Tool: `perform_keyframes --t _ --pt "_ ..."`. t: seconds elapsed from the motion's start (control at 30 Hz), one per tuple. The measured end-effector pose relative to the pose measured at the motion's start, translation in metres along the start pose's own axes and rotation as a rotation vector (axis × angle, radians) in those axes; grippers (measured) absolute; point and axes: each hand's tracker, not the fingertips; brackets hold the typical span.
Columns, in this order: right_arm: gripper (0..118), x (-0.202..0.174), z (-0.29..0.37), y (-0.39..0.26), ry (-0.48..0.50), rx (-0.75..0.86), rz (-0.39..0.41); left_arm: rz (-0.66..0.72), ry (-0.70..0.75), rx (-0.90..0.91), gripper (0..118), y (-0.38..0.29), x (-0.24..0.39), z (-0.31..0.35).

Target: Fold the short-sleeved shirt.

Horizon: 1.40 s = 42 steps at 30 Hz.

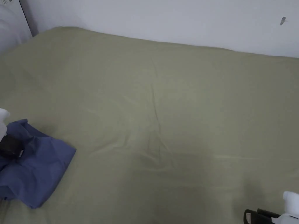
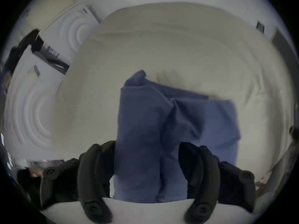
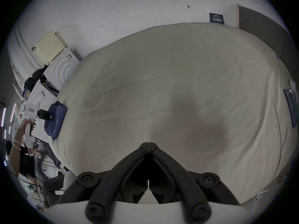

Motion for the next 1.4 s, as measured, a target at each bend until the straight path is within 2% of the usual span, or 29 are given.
perform_keyframes --t 0.2,0.27,0.3,0.33,0.37,0.43,0.5,0.6,0.73,0.8,0.93,1.1,1.2,1.27,1.37,1.4 --pt "0 0.005 0.010 -0.009 0.020 0.005 0.001 -0.097 0.068 0.099 81 -0.014 0.032 0.064" --pt "0 0.006 0.016 -0.013 0.028 0.015 0.000 -0.110 0.007 0.138 73 -0.022 0.050 0.083" --pt "0 0.007 0.019 -0.015 0.033 0.020 -0.002 -0.104 -0.009 0.140 59 -0.025 0.061 0.095" --pt "0 0.007 0.022 -0.017 0.041 0.025 -0.005 -0.082 -0.054 0.171 24 -0.031 0.073 0.106" --pt "0 0.008 0.025 -0.019 0.052 0.031 -0.006 -0.083 -0.131 0.218 0 -0.037 0.086 0.116" --pt "0 0.008 0.033 -0.022 0.061 0.050 -0.006 -0.092 -0.263 0.262 0 -0.052 0.113 0.129" --pt "0 0.008 0.041 -0.024 0.085 0.079 -0.011 -0.094 -0.336 0.295 0 -0.068 0.146 0.135" --pt "0 0.009 0.057 -0.024 0.098 0.128 -0.008 -0.053 -0.293 0.423 0 -0.100 0.185 0.149" --pt "0 0.006 0.077 -0.019 0.101 0.199 0.038 -0.063 -0.320 0.448 0 -0.120 0.222 0.165" --pt "0 0.004 0.088 -0.018 0.081 0.256 0.054 -0.075 -0.299 0.542 0 -0.125 0.232 0.176" --pt "0 -0.003 0.115 -0.011 0.122 0.376 0.088 -0.053 -0.324 0.695 0 -0.148 0.253 0.213" --pt "0 -0.032 0.161 -0.001 -0.062 0.657 0.240 -0.024 -0.259 0.925 0 -0.168 0.277 0.258" --pt "0 -0.047 0.185 0.008 -0.062 0.727 0.238 -0.037 -0.244 1.044 0 -0.174 0.292 0.276" --pt "0 -0.054 0.193 0.010 -0.073 0.795 0.239 -0.023 -0.237 1.056 0 -0.176 0.302 0.283" --pt "0 -0.065 0.204 0.005 -0.164 0.874 0.266 -0.040 -0.253 1.060 0 -0.181 0.313 0.287" --pt "0 -0.066 0.207 0.002 -0.158 0.896 0.275 -0.034 -0.273 1.077 0 -0.185 0.314 0.287"
